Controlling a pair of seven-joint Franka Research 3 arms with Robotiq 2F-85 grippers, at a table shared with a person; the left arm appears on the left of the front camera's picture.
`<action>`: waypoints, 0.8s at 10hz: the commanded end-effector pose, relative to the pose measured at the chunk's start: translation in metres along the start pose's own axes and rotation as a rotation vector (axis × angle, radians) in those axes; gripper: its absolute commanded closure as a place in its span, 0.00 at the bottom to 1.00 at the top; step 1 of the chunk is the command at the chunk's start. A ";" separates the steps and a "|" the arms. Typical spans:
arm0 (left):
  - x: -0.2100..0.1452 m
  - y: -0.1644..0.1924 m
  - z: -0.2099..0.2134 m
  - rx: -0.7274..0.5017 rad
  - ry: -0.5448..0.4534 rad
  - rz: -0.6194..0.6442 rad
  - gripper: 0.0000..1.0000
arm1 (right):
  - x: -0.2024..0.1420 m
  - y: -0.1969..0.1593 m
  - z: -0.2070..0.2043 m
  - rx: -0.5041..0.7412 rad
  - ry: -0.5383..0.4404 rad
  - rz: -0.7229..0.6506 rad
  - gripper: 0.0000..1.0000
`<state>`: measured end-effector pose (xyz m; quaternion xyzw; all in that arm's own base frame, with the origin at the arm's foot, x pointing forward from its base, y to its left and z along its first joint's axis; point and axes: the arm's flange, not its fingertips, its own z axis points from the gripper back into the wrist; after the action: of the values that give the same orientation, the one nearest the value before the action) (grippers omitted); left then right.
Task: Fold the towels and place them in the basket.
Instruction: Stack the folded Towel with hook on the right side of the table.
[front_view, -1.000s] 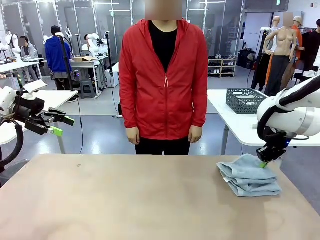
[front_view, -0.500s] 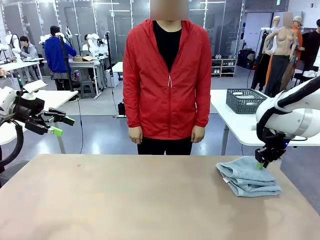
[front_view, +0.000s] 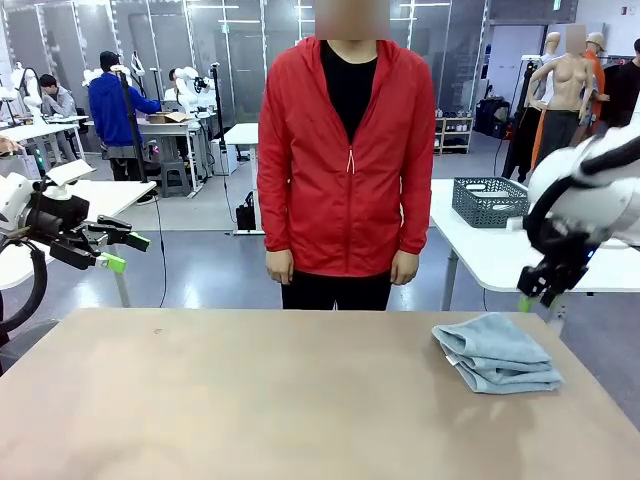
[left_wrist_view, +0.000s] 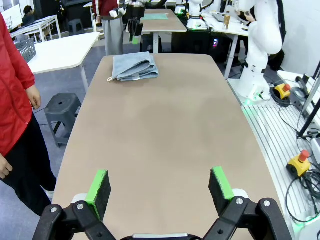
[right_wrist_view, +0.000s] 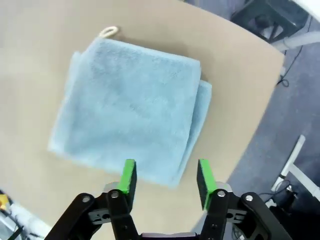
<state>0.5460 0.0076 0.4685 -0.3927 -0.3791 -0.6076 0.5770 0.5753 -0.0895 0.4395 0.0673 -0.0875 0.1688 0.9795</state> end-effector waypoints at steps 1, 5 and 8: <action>0.002 -0.002 0.000 0.002 -0.004 -0.001 0.00 | -0.034 0.030 0.110 -0.024 -0.053 -0.055 0.34; 0.002 -0.002 0.000 0.002 -0.004 -0.001 0.00 | -0.125 0.134 0.282 -0.047 -0.370 -0.166 0.34; 0.002 -0.002 0.000 0.002 -0.004 -0.001 0.00 | -0.155 0.162 0.307 -0.060 -0.470 -0.219 0.34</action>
<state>0.5459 0.0076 0.4689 -0.3924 -0.3793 -0.6078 0.5769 0.3238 -0.0397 0.7488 0.0872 -0.2964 0.0563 0.9494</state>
